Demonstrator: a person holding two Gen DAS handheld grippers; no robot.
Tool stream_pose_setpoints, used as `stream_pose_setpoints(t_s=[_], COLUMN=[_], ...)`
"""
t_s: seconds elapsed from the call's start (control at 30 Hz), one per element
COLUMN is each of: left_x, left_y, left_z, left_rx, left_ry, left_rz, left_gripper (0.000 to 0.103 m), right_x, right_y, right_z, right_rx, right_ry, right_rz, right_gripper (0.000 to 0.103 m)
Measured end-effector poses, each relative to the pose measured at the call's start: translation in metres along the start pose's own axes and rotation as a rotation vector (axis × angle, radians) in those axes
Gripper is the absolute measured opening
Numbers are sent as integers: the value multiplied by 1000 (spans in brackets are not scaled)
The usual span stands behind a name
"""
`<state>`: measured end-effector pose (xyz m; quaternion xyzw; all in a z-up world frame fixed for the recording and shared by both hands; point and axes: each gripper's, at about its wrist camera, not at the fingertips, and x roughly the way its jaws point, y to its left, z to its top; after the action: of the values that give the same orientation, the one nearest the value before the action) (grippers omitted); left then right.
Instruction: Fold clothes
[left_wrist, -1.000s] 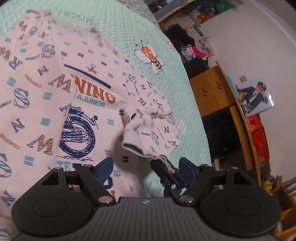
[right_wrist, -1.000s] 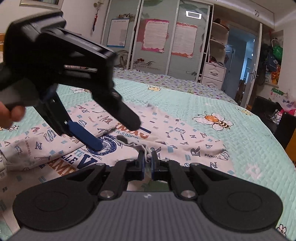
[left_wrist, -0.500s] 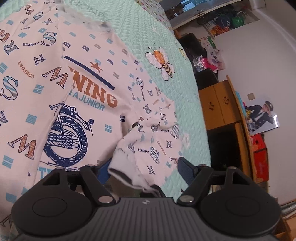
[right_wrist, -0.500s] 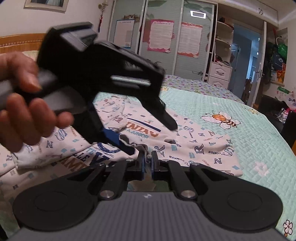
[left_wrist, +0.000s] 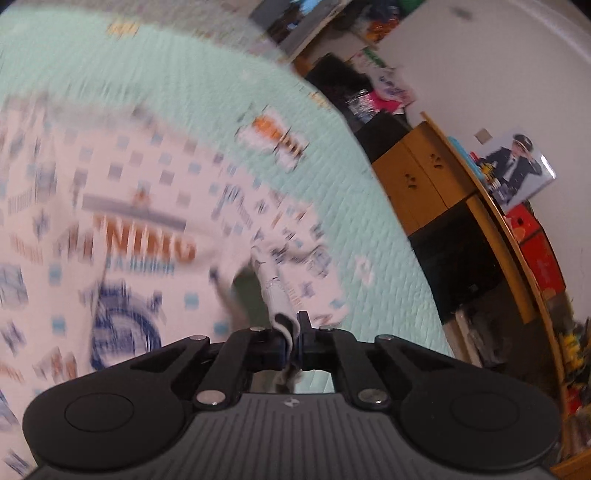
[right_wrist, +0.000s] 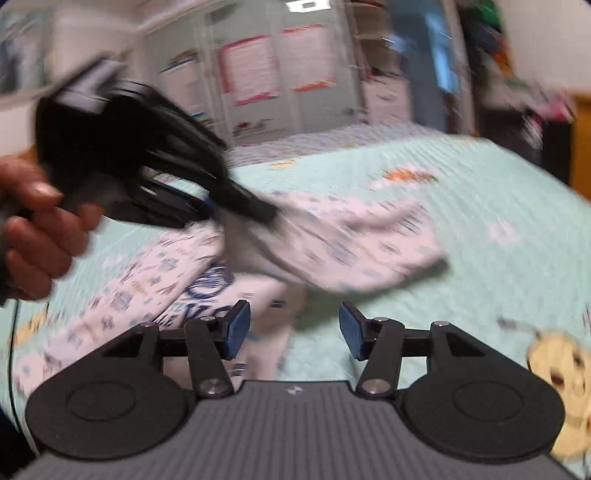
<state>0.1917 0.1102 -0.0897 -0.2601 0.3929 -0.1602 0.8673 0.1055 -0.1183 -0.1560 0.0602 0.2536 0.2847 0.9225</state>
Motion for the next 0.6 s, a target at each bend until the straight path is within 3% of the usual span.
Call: stream_pose_setpoints(t_s=[0.1,0.2,0.4,0.6], left_x=[-13,-25,-53,-74], left_y=[-19,-41,-77,-82], left_z=[25,52,102,130], left_rx=[74,146,215,241], left_ry=[-26,-51,-137,-180], left_rz=[-24,-39,-58,6], left_gripper=[4,4,4,4], right_x=[7,12,12,13], right_y=[-19,-35,-35,-35], right_z=[-4,-16,-24,-20], right_rx=[142,219,201,197], right_ry=[20,7,-27,-24], right_rz=[-37,-15,-9,-5], right_gripper=[63,63,67,68])
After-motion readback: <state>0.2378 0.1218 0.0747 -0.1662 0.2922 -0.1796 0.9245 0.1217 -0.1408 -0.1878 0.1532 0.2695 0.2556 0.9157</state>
